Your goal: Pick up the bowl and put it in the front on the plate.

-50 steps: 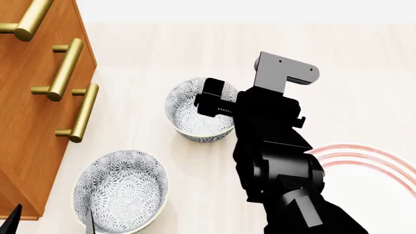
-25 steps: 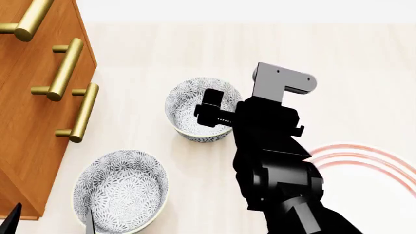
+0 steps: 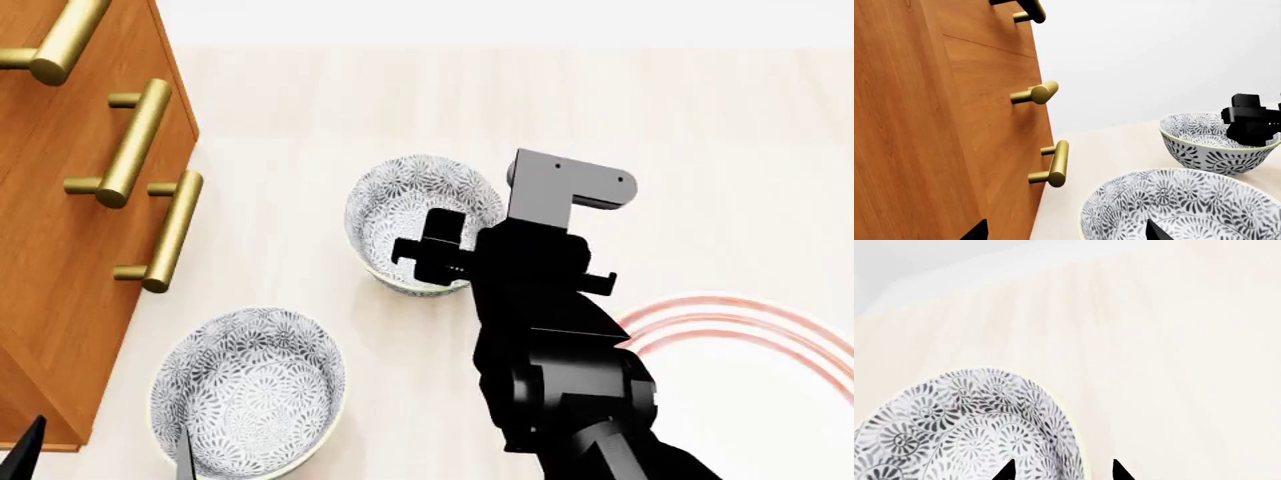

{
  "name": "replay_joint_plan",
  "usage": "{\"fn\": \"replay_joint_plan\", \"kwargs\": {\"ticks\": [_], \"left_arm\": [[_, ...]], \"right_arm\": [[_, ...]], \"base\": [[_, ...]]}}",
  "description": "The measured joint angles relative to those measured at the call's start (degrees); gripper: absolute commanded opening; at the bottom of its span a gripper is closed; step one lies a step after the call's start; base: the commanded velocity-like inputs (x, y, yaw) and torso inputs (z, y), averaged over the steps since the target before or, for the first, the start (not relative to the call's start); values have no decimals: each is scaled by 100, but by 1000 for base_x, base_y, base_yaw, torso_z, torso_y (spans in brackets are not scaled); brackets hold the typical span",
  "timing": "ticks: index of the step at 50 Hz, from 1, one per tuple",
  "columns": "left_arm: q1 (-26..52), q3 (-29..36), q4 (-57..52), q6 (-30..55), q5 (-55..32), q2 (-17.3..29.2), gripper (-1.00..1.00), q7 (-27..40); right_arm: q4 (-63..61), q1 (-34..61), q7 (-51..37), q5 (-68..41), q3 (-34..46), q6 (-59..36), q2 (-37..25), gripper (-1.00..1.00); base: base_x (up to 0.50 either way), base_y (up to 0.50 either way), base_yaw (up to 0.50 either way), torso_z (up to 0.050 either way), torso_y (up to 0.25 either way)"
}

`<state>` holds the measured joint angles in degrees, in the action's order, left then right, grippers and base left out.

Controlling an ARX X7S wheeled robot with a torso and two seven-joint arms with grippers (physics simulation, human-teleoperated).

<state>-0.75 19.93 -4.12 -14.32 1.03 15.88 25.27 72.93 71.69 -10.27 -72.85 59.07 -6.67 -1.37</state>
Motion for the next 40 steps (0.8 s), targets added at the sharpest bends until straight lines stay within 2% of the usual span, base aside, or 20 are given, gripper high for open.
{"fn": "replay_joint_plan", "kwargs": {"ticks": [19, 40], "left_arm": [[15, 42, 13, -10, -14, 32, 100, 35], [42, 80, -10, 37, -26, 51, 100, 78]], "right_arm": [[-982, -142, -475, -78, 91, 68, -401, -100], [-2444, -73, -1173, -327, -47, -70, -1190, -100]], "base": [[0, 0, 0, 0, 0], [0, 0, 0, 0, 0]]}}
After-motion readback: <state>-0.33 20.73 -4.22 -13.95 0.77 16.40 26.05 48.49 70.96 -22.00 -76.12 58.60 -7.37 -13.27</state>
